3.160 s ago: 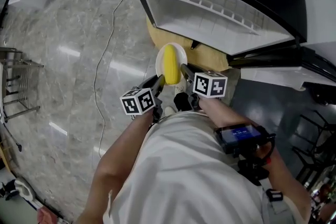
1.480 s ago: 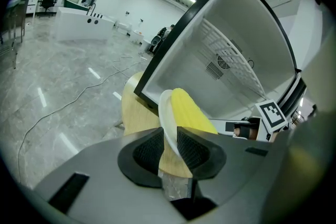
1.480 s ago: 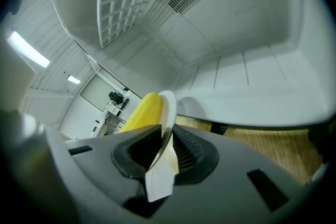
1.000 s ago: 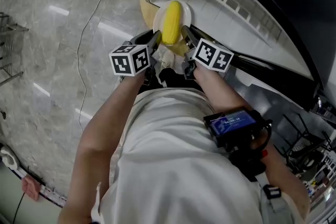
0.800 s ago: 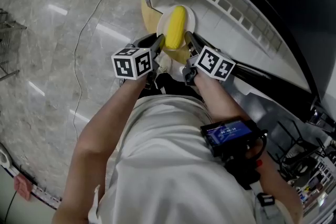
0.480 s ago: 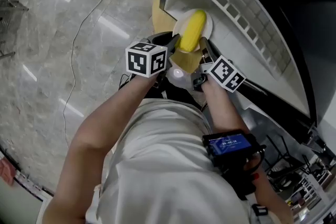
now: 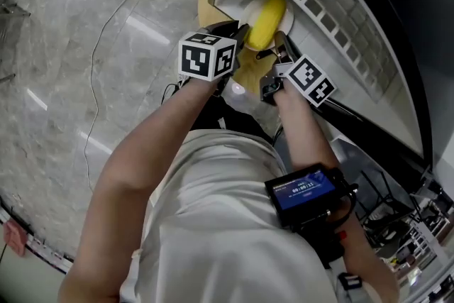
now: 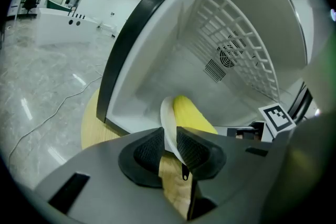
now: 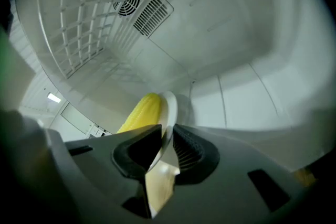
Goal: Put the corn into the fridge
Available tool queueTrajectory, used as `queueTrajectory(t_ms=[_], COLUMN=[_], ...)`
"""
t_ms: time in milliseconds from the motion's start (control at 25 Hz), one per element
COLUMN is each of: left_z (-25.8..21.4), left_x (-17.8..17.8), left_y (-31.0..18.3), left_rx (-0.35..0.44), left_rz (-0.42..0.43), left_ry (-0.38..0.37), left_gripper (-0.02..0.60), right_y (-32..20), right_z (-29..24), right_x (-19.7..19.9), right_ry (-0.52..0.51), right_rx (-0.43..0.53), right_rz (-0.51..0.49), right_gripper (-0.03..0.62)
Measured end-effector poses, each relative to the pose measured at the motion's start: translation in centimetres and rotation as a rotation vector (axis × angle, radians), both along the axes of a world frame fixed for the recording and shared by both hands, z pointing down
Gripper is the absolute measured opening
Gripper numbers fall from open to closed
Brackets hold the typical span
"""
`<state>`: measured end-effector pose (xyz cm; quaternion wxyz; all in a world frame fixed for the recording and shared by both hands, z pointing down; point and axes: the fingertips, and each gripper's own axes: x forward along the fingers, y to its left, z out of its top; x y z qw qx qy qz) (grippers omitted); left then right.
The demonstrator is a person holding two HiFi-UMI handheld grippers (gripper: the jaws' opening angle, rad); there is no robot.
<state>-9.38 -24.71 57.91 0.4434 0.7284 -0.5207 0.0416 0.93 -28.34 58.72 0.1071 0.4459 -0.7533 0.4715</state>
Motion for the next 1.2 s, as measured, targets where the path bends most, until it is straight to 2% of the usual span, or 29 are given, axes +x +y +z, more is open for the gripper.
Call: queueTrajectory(t_ms=[200, 880, 1200], left_z=[-0.2, 0.4, 0.7], left_x=[-0.4, 1.6, 2.3], left_y=[-1.4, -5.2, -6.5], left_rx=[0.015, 0.02, 0.011], left_rz=[0.01, 0.047, 0.075], left_ry=[-0.036, -0.126, -0.172], left_gripper=[0.08, 0.08, 0.08], right_y=[-1.2, -4.5, -5.3], right_z=[0.0, 0.3, 0.7], right_x=[-0.3, 1.8, 2.5], right_ry=[0.013, 0.096, 0.183], right_rx=[0.015, 0.024, -0.001], right_rz=[0.035, 0.123, 0.126], right_gripper=[0.057, 0.057, 0.058])
